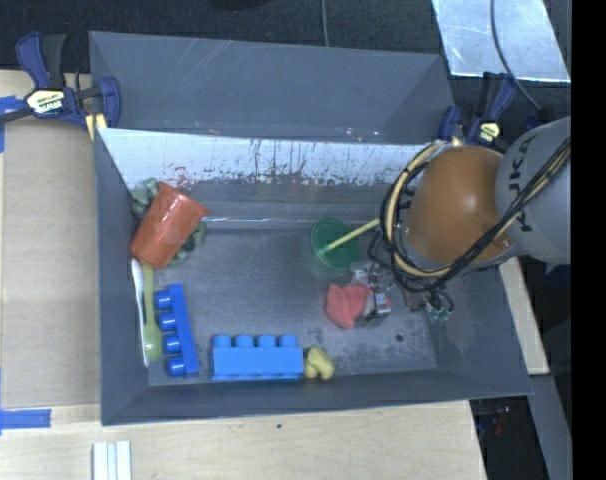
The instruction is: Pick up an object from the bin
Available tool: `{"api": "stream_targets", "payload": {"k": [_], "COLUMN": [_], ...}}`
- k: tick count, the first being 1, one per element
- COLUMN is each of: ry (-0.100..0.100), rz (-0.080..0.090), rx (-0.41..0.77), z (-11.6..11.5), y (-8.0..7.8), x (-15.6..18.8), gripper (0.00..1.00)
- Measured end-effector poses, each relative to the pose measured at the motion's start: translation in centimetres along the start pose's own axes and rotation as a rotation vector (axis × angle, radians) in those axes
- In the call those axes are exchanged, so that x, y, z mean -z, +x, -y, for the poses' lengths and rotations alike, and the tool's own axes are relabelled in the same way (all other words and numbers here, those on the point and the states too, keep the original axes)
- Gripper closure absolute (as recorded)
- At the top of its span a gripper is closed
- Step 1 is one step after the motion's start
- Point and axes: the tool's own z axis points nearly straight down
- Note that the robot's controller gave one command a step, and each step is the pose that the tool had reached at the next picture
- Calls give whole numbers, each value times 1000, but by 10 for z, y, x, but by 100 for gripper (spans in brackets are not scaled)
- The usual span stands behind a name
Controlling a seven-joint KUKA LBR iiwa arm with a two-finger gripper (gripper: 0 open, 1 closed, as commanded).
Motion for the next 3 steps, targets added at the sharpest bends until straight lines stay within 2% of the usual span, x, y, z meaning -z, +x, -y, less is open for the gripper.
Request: {"api": "stream_targets", "payload": {"k": [1,2,3], "ry": [0,-2,-2], "rz": [0,-8,-2], "rx": [0,206,268], "z": [0,0,-6], "y": [0,-4,-11], "x": [0,40,116], "gripper": [100,100,100]}}
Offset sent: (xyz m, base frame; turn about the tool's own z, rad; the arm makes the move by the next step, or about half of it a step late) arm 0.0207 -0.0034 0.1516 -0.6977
